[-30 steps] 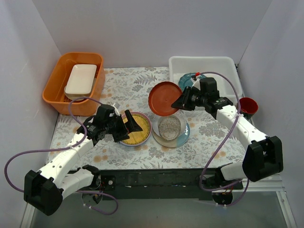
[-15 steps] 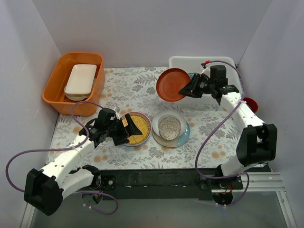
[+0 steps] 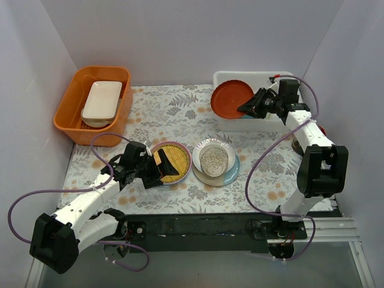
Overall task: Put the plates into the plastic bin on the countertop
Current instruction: Place the plate in the plastic bin.
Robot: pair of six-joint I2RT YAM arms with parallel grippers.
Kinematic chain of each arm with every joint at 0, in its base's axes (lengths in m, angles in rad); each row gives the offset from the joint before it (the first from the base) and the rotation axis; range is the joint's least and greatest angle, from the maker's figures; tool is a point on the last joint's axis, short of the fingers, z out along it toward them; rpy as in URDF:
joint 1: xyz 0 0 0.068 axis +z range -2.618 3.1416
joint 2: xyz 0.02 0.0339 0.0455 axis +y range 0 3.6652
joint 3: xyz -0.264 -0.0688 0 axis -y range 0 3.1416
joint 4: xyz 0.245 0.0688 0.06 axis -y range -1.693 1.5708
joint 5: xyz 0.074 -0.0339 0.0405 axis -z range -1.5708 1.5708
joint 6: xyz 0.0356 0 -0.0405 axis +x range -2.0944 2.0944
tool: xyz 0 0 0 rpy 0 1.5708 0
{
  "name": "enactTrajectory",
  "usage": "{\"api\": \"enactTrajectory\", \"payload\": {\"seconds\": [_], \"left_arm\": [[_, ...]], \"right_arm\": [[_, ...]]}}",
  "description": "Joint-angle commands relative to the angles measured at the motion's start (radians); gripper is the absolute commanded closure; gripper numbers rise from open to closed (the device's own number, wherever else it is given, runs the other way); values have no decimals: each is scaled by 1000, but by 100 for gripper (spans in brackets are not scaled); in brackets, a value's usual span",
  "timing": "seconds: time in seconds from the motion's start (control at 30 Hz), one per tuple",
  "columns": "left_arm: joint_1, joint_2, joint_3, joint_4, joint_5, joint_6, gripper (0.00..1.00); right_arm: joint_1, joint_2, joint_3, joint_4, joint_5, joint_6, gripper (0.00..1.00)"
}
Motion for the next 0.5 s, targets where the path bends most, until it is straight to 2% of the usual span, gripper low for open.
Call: {"api": "enactTrajectory", "payload": {"seconds": [0.0, 0.47], "left_arm": [[-4, -38, -28, 26, 21, -5, 2], [-4, -36, -71, 38, 17, 1, 2]], "right_arm": [[-33, 23, 62, 49, -6, 4, 99], [-96, 191, 228, -3, -6, 12, 99]]}}
